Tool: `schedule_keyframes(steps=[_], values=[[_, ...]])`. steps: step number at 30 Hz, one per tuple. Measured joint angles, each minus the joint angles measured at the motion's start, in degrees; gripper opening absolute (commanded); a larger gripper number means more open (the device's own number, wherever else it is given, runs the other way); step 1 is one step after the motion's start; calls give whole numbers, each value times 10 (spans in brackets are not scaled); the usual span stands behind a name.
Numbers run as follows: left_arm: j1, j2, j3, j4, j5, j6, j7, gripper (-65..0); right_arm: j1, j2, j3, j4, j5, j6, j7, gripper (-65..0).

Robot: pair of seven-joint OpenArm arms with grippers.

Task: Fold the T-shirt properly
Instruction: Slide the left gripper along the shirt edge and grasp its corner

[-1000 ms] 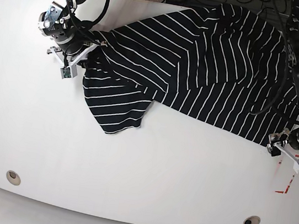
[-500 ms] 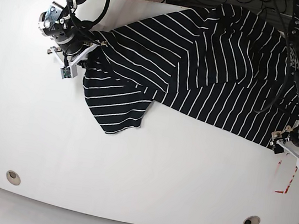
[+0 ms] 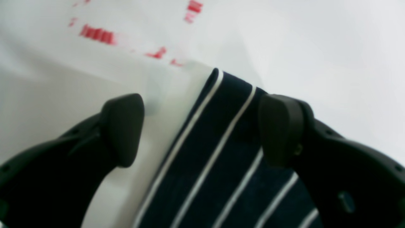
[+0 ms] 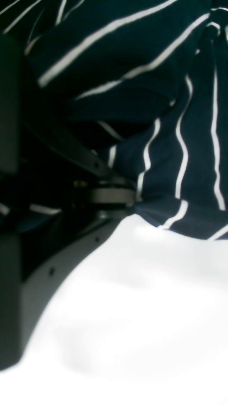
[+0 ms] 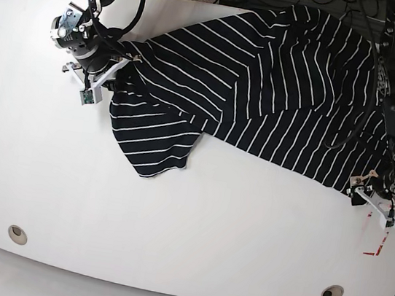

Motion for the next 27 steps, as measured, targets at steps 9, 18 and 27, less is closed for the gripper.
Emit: schedule_keyframes(steps=[9, 18, 27], values=[[0, 1, 0, 0, -5, 0, 8, -428, 0, 0, 0, 0, 0, 0, 0, -647], [10, 3, 0, 3, -24, -9, 4, -650, 2, -1, 0, 0, 0, 0, -1, -647], [47, 11, -2, 84, -21, -47, 40, -650, 4, -2, -1, 56, -5, 0, -10, -644]])
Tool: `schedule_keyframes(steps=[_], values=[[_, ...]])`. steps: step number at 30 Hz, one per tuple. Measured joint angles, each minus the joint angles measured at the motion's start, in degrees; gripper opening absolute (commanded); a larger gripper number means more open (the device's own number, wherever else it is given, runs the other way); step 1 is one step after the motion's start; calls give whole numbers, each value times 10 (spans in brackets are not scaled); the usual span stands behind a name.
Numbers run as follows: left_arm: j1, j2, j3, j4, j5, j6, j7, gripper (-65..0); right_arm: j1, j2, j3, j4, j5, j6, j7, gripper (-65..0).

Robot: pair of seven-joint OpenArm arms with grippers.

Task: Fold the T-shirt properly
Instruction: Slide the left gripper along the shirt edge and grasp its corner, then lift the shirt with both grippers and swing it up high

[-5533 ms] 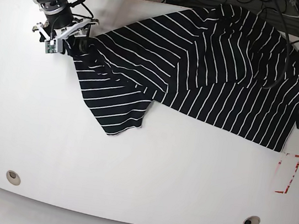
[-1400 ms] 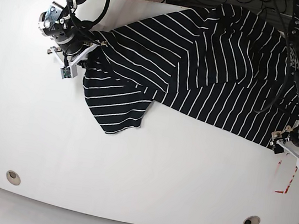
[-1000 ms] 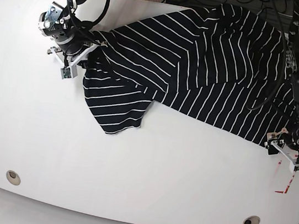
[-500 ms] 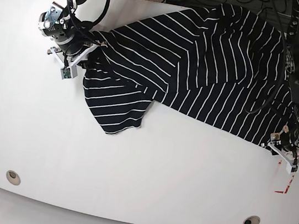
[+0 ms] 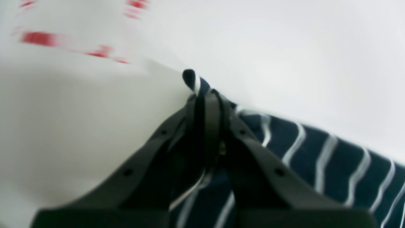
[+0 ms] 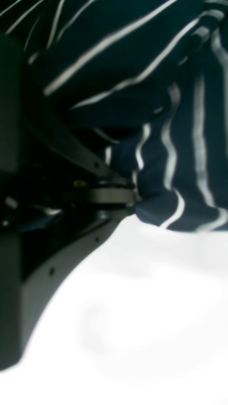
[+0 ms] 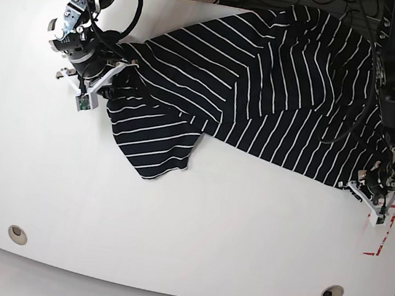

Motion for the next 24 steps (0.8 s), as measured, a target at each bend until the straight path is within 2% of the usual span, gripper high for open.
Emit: schedule_keyframes(steps=[1, 5, 12, 17, 24], values=[[6, 2, 0, 16, 0, -3, 6, -650, 0, 0, 0, 9, 1, 0, 0, -644], [38, 13, -10, 103, 3, -22, 87, -650, 3, 1, 0, 41, 2, 0, -26, -644], [64, 34, -49, 233, 2, -24, 148, -650, 12, 2, 0, 82, 0, 0, -47, -644], [56, 30, -53, 317, 2, -23, 171, -650, 45, 26, -3, 89, 3, 0, -65, -644], [23, 51, -52, 391, 0, -25, 216, -650, 97, 65, -3, 89, 0, 2, -76, -644]])
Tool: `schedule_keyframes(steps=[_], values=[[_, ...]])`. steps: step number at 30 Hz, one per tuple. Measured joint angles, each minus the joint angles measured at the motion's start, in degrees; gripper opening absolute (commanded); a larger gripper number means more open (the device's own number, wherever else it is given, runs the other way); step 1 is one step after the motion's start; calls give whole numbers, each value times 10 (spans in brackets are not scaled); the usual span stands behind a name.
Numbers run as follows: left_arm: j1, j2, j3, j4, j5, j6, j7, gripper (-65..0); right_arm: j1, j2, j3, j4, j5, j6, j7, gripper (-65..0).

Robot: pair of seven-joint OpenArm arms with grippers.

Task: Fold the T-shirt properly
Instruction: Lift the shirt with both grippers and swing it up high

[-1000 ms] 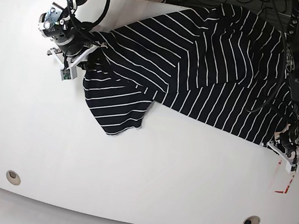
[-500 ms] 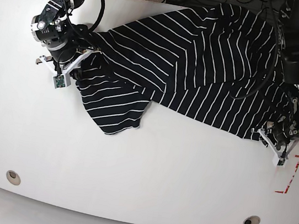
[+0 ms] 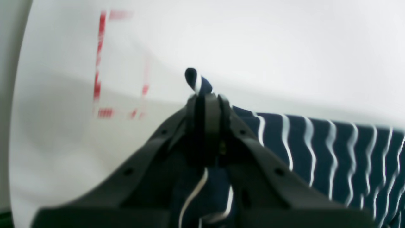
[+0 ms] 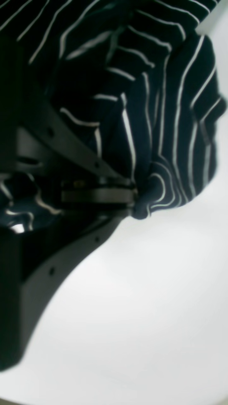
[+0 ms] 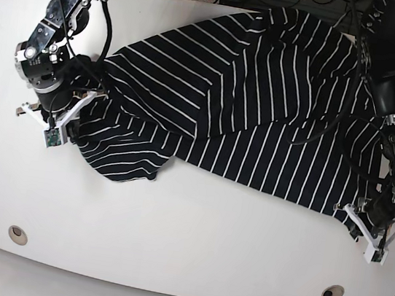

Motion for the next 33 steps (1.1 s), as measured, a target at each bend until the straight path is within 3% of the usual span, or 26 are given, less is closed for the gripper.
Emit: schedule_keyframes(steps=[3, 8, 11, 16, 20, 33], values=[[-27, 2, 0, 15, -5, 3, 15, -650, 29, 14, 0, -2, 0, 0, -5, -644], [-84, -2, -3, 37, 2, 53, 49, -650, 95, 48, -15, -13, 2, 1, -54, -644], [-115, -2, -3, 62, 3, 63, 53, -650, 139, 74, -40, -18, 2, 1, -66, -644], [-182, -1, -3, 93, -2, 63, 70, -650, 222, 107, -82, -20, 5, 0, -79, -644], [-244, -1, -4, 102, -1, 64, 115, -650, 287, 134, -106, -37, 12, 4, -84, -644], [-429, -4, -4, 108, -3, 64, 125, -650, 519, 210, -198, -139, 20, 5, -87, -642]])
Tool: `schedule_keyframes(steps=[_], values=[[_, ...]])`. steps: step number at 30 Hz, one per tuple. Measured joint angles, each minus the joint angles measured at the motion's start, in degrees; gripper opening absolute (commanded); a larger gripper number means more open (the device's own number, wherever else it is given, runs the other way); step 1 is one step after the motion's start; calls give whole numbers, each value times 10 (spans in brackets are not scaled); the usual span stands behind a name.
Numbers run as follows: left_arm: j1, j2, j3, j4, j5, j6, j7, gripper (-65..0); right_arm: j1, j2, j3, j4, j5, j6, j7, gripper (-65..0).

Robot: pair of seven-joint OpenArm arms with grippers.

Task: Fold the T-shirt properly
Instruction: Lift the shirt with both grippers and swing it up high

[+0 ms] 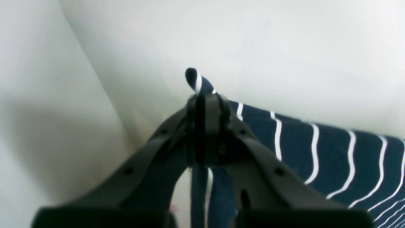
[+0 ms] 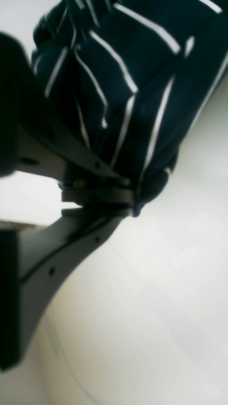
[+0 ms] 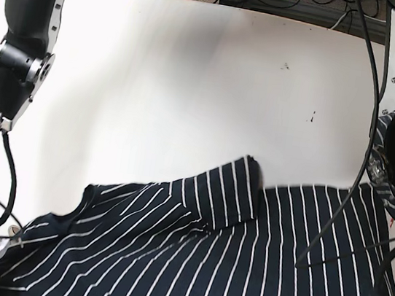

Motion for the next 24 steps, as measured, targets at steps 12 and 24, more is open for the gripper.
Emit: schedule_keyframes(steps=[12, 24], values=[[-118, -5, 2, -17, -2, 0, 7, -650, 152, 37, -73, -20, 2, 0, -18, -642], [-19, -4, 1, 17, -4, -1, 27, -650, 93, 44, -47, 72, 1, -1, -97, -642]])
